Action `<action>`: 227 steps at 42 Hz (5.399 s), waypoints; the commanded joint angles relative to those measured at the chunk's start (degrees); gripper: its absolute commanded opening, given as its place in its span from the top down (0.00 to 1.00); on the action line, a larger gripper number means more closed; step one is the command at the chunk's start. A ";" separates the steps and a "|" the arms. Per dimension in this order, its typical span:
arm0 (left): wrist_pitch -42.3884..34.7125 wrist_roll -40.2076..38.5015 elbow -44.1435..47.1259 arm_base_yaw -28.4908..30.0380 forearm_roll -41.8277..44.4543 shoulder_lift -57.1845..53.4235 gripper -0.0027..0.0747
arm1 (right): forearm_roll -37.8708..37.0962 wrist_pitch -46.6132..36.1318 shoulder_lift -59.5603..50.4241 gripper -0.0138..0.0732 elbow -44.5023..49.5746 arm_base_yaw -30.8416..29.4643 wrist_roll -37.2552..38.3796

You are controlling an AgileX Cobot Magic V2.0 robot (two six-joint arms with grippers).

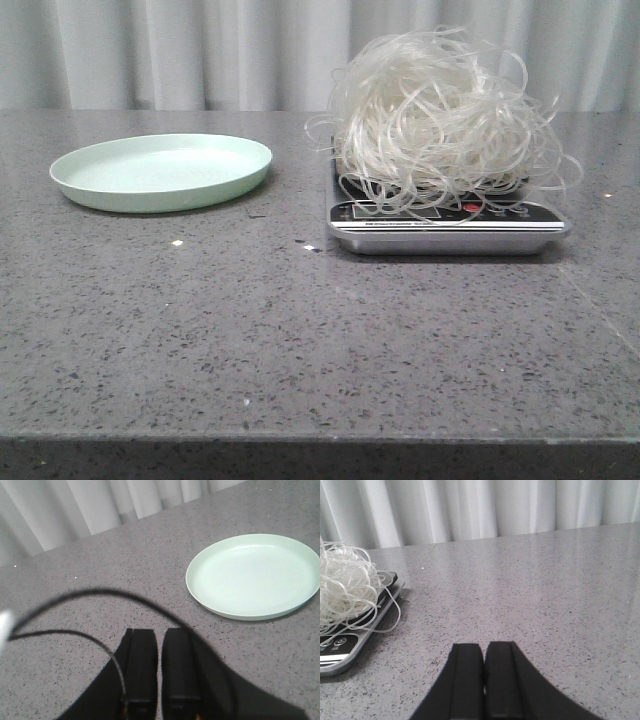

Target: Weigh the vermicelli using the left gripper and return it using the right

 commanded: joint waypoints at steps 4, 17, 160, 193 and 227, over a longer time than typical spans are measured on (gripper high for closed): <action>-8.69 -1.03 2.55 0.04 -0.67 -4.56 0.78 | -0.63 -5.91 -0.97 0.67 -0.41 -0.39 -0.09; -11.69 -4.69 3.67 0.04 -1.88 -6.06 0.78 | -0.77 -10.51 -0.86 0.67 -3.96 -0.39 -0.09; -11.99 -4.72 3.89 0.04 -4.33 -6.06 0.78 | 13.59 63.20 98.65 0.67 -111.40 21.58 -36.58; -11.99 -4.72 3.89 0.04 -4.33 -6.06 0.78 | 25.70 44.66 105.52 0.67 -124.76 33.79 -36.37; -11.99 -4.72 3.89 0.04 -4.33 -6.06 0.78 | 23.41 41.09 120.62 0.67 -124.76 35.76 -36.37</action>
